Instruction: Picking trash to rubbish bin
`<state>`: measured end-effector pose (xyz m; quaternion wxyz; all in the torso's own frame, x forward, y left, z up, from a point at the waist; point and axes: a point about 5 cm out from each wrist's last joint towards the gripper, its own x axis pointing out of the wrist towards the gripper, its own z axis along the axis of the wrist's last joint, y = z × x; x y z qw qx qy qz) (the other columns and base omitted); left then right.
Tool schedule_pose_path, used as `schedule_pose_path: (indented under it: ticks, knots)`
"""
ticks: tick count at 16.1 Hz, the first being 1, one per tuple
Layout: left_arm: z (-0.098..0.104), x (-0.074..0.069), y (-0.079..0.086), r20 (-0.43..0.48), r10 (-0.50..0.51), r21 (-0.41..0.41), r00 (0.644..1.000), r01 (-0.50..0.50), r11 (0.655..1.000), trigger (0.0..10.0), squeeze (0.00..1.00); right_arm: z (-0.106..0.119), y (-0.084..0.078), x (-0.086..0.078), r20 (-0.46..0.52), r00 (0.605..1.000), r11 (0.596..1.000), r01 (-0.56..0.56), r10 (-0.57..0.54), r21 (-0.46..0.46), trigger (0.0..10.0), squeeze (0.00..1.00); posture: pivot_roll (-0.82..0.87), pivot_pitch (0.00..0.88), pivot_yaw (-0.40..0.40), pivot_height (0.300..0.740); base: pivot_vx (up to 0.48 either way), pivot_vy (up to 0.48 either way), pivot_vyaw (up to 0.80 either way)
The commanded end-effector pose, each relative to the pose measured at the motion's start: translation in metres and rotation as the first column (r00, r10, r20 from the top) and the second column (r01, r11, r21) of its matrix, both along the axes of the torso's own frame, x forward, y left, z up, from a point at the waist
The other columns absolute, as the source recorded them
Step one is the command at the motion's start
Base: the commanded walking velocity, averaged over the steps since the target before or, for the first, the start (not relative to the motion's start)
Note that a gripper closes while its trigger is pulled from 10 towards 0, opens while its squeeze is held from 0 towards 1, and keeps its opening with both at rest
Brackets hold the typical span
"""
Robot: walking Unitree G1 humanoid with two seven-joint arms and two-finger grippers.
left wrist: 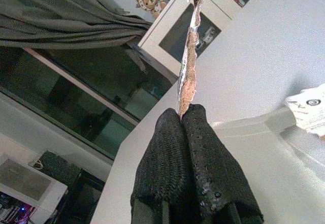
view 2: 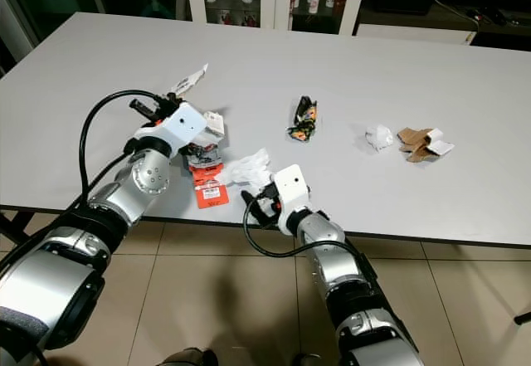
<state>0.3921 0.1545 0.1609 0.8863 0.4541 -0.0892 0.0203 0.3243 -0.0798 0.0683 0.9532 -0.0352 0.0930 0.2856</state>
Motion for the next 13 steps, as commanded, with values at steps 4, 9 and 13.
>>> schedule_pose_path:
  ticks: [4,9,13]
  knots:
    - [0.0054,0.0012,-0.0032,0.015,-0.017,0.003,1.000,0.017,1.000,10.0,0.00,-0.0216,-0.0086,-0.0077,-0.081,0.996,0.998,0.033,-0.038,-0.055,0.0,0.00,0.01,0.066,-0.022,0.740,0.000,0.000,0.00]
    - [0.0047,0.0010,-0.0034,0.013,-0.015,-0.001,1.000,0.015,1.000,10.0,0.00,-0.0205,-0.0073,-0.0074,-0.071,0.997,0.999,0.022,-0.026,-0.049,0.0,0.00,0.00,0.068,-0.024,0.740,0.000,0.000,0.00]
    - [0.0032,0.0004,-0.0024,0.011,-0.012,-0.002,1.000,0.012,1.000,10.0,0.00,-0.0205,-0.0074,-0.0071,-0.068,0.997,0.999,0.034,-0.037,-0.040,0.0,0.00,0.00,0.061,-0.021,0.740,0.000,0.000,0.00]
